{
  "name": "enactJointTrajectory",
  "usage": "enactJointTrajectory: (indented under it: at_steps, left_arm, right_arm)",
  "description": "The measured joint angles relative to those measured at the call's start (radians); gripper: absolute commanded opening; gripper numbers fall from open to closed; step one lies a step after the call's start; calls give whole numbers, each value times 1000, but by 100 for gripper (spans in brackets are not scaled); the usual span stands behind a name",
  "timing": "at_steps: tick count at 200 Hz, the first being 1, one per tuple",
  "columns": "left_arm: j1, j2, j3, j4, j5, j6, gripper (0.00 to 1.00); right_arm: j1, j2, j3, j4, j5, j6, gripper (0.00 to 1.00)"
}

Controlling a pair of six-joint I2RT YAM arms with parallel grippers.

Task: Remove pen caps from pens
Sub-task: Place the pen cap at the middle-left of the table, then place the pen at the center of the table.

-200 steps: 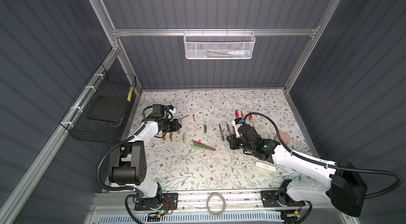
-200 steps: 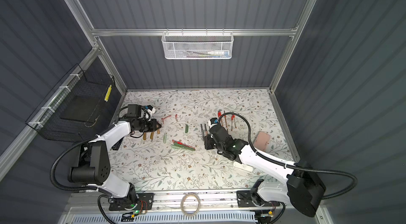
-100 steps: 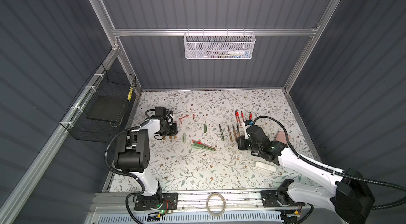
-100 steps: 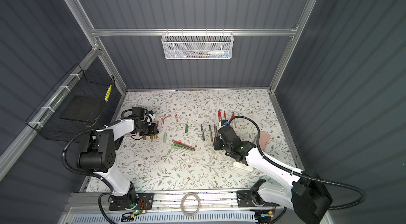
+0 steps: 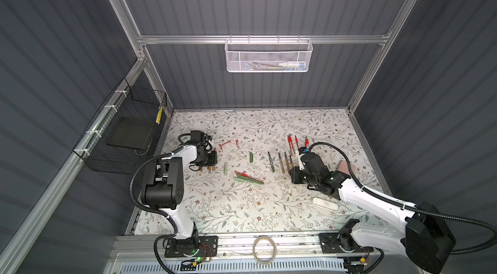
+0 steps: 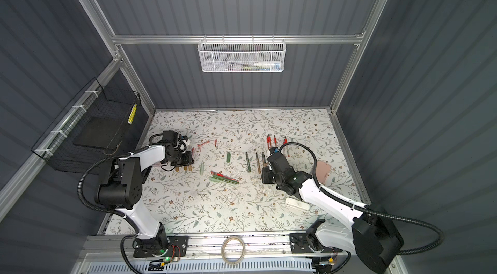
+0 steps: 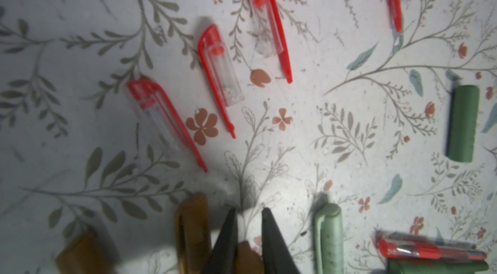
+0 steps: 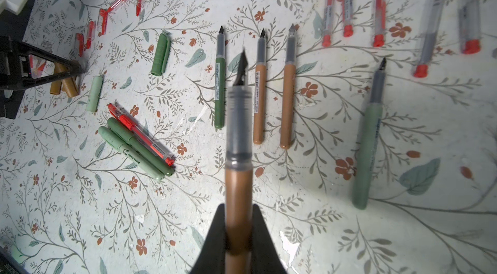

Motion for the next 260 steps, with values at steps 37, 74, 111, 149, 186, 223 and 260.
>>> enactJointTrajectory:
  at_steps: [37, 74, 111, 149, 186, 223, 260]
  left_arm:
    - [0, -65, -14, 2, 1, -2, 27]
    - [0, -138, -23, 8, 1, -6, 45]
    - [14, -288, -91, 42, 14, 1, 61]
    - [122, -455, -173, 108, 90, -16, 79]
    - [241, -506, -193, 169, 164, -64, 88]
    - [252, -507, -198, 182, 205, -84, 89]
    - [252, -507, -205, 189, 220, -98, 90]
  right_arm:
    - [-19, 43, 27, -2, -14, -19, 0]
    - [-46, 103, 83, -17, -22, -47, 0]
    - [-60, 214, 177, -26, -23, -82, 0]
    - [-83, 369, 285, -50, -19, -127, 0]
    - [-106, 507, 391, -80, -21, -164, 2]
    - [-125, 587, 447, -98, -50, -171, 5]
    - [-126, 601, 455, -113, -54, -172, 10]
